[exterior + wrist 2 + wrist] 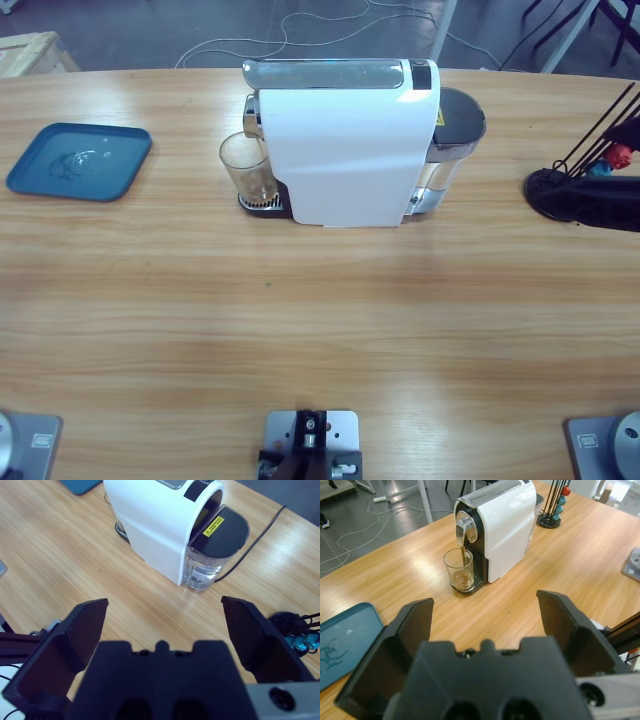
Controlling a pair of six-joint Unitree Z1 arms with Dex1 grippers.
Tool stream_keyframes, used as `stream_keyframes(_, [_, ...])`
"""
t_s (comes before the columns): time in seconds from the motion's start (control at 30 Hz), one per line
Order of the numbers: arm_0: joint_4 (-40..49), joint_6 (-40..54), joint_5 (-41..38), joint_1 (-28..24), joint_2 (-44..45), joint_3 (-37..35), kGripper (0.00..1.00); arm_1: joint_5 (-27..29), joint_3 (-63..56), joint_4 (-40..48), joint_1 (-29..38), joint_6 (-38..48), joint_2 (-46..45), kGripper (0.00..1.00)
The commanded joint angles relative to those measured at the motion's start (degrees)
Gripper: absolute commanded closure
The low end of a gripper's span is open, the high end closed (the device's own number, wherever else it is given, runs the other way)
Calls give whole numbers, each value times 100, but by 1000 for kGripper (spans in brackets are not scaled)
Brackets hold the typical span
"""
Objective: Pour coffee
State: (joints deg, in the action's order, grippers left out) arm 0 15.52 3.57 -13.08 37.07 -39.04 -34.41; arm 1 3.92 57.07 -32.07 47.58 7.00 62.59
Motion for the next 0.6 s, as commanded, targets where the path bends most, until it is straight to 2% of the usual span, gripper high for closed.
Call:
stream_keyframes(0.03, [-109,39,-148,-33,-297,241,115,-178,-699,442,53,-67,-304,0])
stream_keyframes(0.33, [-139,39,-178,-33,-385,257,119,-255,-1878,1184,51,-67,-1193,0])
stream_keyframes(0.6, [-26,-21,-33,-35,-536,102,119,-304,-1859,1212,51,-67,-1039,0])
